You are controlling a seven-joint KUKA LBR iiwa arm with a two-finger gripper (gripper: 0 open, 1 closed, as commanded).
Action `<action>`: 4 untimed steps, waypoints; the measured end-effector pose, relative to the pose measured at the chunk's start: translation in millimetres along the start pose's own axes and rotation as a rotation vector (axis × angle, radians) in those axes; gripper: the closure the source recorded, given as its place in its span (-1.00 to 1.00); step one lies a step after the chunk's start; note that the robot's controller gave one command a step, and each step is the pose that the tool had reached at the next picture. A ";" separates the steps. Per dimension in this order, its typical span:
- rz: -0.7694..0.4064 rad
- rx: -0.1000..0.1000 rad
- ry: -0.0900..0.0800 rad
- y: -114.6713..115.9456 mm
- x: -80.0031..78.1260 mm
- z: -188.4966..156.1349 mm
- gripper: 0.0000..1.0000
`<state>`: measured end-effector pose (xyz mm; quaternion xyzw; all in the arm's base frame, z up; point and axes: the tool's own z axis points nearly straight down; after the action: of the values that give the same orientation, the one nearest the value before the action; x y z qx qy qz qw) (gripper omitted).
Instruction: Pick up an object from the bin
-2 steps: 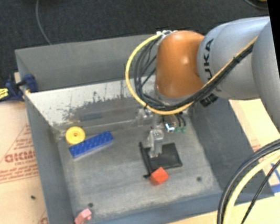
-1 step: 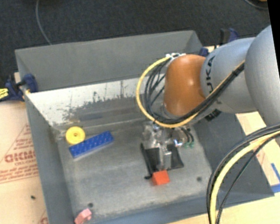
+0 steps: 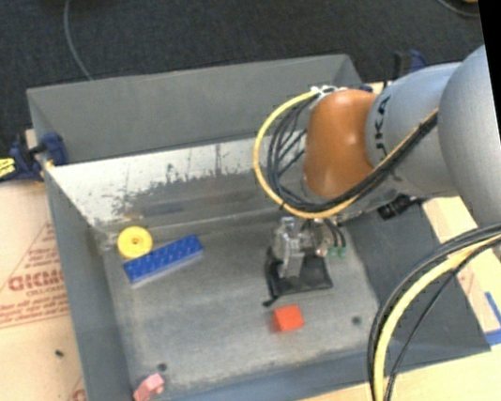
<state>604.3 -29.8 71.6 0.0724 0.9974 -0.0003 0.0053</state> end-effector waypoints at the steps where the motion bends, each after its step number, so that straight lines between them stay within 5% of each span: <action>1: -0.001 0.000 0.000 0.0 0.0 0.0 1.00; 4: -0.046 0.002 -0.018 7.9 -26.2 -19.1 1.00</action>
Offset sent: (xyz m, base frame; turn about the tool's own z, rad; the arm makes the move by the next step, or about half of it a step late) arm 0.0115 0.0041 0.0198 -0.0247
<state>631.2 -25.7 91.0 0.0492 0.9987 -0.0018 0.0141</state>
